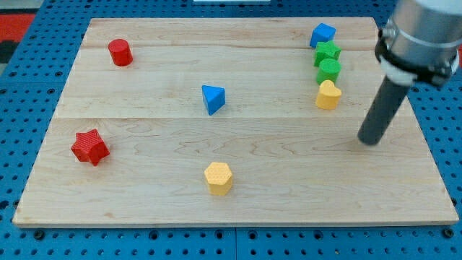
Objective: Move the yellow hexagon to the bottom of the yellow heart
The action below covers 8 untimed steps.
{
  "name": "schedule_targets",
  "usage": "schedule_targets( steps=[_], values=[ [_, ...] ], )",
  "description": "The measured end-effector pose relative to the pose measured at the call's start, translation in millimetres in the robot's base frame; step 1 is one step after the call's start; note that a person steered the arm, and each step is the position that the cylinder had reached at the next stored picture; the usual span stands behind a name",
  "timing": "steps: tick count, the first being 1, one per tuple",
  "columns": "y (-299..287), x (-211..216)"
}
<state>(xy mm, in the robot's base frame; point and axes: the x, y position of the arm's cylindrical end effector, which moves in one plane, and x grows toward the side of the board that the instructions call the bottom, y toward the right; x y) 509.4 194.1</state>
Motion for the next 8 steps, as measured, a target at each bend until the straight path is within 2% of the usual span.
schedule_targets(
  steps=[1, 2, 4, 6, 7, 8],
  values=[
    [-39, 71],
    [-94, 109],
    [-235, 94],
    [-197, 32],
    [-230, 26],
    [-229, 9]
  ],
)
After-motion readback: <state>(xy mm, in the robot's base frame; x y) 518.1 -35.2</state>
